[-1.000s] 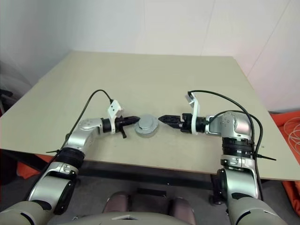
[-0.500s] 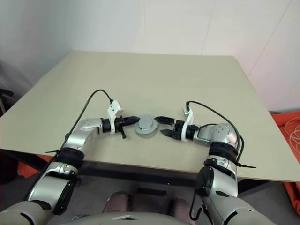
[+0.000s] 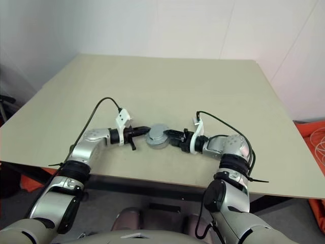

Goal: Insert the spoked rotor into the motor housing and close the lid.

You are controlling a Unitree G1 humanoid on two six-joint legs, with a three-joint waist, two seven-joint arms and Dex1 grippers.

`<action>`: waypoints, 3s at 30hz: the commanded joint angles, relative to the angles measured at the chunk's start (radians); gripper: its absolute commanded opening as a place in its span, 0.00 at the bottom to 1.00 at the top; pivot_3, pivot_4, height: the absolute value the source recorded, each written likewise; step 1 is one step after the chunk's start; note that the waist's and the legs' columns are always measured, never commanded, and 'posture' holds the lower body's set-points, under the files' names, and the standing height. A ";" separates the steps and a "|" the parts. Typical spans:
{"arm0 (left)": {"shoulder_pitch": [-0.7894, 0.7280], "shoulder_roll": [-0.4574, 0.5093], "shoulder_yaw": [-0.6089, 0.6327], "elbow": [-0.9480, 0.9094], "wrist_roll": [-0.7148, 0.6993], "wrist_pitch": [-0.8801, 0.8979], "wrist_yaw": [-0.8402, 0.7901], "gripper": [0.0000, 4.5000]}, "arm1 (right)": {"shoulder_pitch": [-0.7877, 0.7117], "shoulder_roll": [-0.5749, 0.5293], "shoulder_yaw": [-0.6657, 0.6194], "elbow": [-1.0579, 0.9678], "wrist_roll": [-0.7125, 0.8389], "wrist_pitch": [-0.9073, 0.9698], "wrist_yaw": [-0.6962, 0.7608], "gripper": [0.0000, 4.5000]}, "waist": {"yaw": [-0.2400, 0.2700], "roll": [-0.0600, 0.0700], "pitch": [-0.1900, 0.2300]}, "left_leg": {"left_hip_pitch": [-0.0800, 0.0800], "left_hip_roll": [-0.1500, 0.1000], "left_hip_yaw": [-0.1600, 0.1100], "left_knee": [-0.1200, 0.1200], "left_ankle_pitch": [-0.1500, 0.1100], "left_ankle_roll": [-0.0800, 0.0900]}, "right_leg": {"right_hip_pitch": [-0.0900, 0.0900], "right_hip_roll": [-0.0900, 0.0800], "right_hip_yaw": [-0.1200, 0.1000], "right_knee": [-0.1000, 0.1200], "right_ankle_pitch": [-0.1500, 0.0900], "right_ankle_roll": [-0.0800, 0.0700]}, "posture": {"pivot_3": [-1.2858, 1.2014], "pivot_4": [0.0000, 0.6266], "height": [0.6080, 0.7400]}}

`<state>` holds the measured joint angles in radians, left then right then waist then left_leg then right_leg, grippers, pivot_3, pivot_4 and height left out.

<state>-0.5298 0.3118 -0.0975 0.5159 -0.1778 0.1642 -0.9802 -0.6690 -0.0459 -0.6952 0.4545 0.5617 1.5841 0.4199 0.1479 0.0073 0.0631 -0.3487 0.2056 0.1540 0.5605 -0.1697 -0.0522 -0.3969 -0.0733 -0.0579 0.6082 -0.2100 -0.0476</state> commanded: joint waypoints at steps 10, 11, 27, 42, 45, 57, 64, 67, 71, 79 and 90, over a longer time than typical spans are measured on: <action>0.001 -0.025 0.035 -0.001 -0.027 0.031 0.049 0.00 | -0.017 0.009 0.001 -0.035 0.059 0.019 -0.004 0.23 | 0.001 0.000 0.000 | 0.000 0.000 0.000 0.000 0.000 0.000 | -0.001 0.000 0.000 0.000 0.000 0.000 | 0.52 0.00 1.00; -0.001 -0.039 0.069 -0.005 -0.057 0.055 0.073 0.00 | -0.016 0.009 0.002 -0.040 0.063 0.023 -0.001 0.23 | 0.001 0.000 0.000 | -0.001 0.000 0.000 0.000 0.000 0.000 | -0.001 0.000 0.000 0.000 0.000 0.000 | 0.52 0.00 1.00; 0.216 -0.025 0.493 -0.310 -0.614 0.700 0.272 0.08 | -0.028 -0.003 -0.003 -0.051 0.087 0.014 0.003 0.23 | -0.004 0.000 0.001 | -0.009 0.000 0.001 0.000 -0.001 0.002 | -0.008 0.000 -0.001 -0.001 0.000 -0.001 | 0.52 0.00 1.00; 0.316 -0.053 0.588 -0.393 -1.031 1.104 0.328 1.00 | -0.094 0.003 -0.026 -0.092 0.194 0.030 -0.005 0.23 | 0.002 0.000 0.001 | -0.009 0.000 0.000 0.001 -0.001 0.001 | -0.007 0.000 -0.002 -0.001 -0.001 0.001 | 0.52 0.00 1.00; 0.304 -0.064 0.590 -0.392 -1.056 1.098 0.354 1.00 | -0.094 0.002 -0.003 -0.105 0.233 0.030 -0.010 0.23 | 0.002 0.000 0.001 | -0.010 0.000 0.000 0.001 -0.001 0.001 | -0.007 0.000 -0.002 -0.001 -0.001 0.001 | 0.52 0.00 1.00; 0.209 -0.135 0.597 -0.334 -1.148 1.090 0.493 1.00 | -0.049 -0.003 0.098 -0.161 0.377 0.030 -0.054 0.23 | 0.003 0.000 0.001 | -0.010 0.000 0.000 0.001 -0.001 0.001 | -0.006 0.000 -0.002 -0.001 0.000 0.002 | 0.52 0.00 1.00; 0.193 -0.159 0.596 -0.321 -1.182 1.074 0.527 0.91 | -0.030 -0.008 0.124 -0.175 0.429 0.030 -0.076 0.23 | 0.002 0.000 0.001 | -0.010 0.000 -0.001 0.001 -0.001 0.001 | -0.006 0.000 -0.002 -0.001 0.000 0.002 | 0.52 0.00 1.00; 0.193 -0.162 0.592 -0.323 -1.190 1.077 0.531 0.74 | -0.026 -0.010 0.128 -0.177 0.446 0.030 -0.086 0.23 | 0.002 0.000 0.001 | -0.010 0.000 -0.001 0.002 -0.001 0.001 | -0.006 0.000 -0.002 -0.001 0.000 0.003 | 0.52 0.00 1.00; 0.199 -0.160 0.583 -0.328 -1.200 1.087 0.535 0.44 | -0.020 -0.014 0.142 -0.181 0.469 0.030 -0.092 0.23 | 0.002 0.000 0.001 | -0.010 0.000 -0.001 0.002 -0.001 0.001 | -0.006 0.000 -0.002 -0.001 0.000 0.003 | 0.52 0.00 1.00; 0.204 -0.160 0.575 -0.335 -1.209 1.098 0.535 0.27 | -0.008 -0.020 0.163 -0.190 0.499 0.030 -0.102 0.23 | 0.002 0.000 0.001 | -0.010 0.000 -0.001 0.003 -0.001 0.001 | -0.005 0.000 -0.002 -0.001 0.001 0.003 | 0.52 0.00 1.00; 0.208 -0.159 0.569 -0.341 -1.212 1.100 0.536 0.27 | 0.023 -0.014 0.212 -0.239 0.443 -0.003 -0.085 0.23 | 0.002 0.000 0.001 | -0.010 0.000 -0.001 0.003 -0.001 0.001 | -0.005 0.000 -0.002 -0.001 0.001 0.004 | 0.52 0.00 1.00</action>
<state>-0.3056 0.1576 0.4972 0.2110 -1.3471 1.2506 -0.4314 -0.6435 -0.0701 -0.5269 0.2569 1.0046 1.5871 0.3289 0.1503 0.0074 0.0636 -0.3585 0.2055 0.1526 0.5640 -0.1705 -0.0512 -0.4016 -0.0729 -0.0599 0.6071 -0.2088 -0.0438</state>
